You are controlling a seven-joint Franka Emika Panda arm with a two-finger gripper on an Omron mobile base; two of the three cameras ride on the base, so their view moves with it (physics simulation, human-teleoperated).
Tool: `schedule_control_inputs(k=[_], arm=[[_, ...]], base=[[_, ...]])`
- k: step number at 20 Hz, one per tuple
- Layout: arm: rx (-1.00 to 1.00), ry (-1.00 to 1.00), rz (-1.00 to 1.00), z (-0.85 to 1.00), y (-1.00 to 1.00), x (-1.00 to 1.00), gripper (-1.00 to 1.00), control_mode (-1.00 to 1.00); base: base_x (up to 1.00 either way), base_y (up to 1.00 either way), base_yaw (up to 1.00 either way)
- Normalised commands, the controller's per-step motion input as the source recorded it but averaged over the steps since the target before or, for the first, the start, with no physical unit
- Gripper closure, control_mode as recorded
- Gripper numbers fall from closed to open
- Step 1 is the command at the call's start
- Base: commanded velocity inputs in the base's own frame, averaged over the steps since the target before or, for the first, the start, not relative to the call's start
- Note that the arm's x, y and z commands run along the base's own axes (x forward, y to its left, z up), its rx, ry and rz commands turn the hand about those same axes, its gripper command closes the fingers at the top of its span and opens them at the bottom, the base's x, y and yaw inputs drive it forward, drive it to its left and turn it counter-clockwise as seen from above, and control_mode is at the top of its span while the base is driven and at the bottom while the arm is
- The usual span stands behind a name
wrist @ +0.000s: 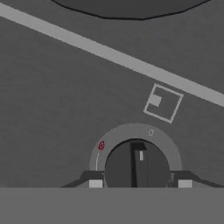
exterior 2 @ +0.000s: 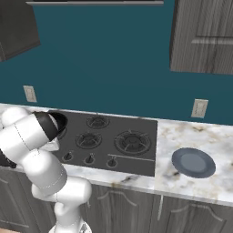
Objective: Pick up the butter stick and place it in the pan. Then turn on the burner for the pan.
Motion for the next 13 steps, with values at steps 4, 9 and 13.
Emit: schedule_control_inputs(k=[4,9,13], arm=[[0.00,-0.01,0.29,-0.45,-0.12,-0.36,1.00,-1.00],[0.00,-0.02,0.29,-0.45,-0.14,-0.37,1.00,-1.00],[0.01,-0.01,0.30,-0.46,-0.14,-0.34,1.00,-1.00]], base=[[0.00,0.00,0.00],[0.00,0.00,0.00],[0.00,0.00,0.00]])
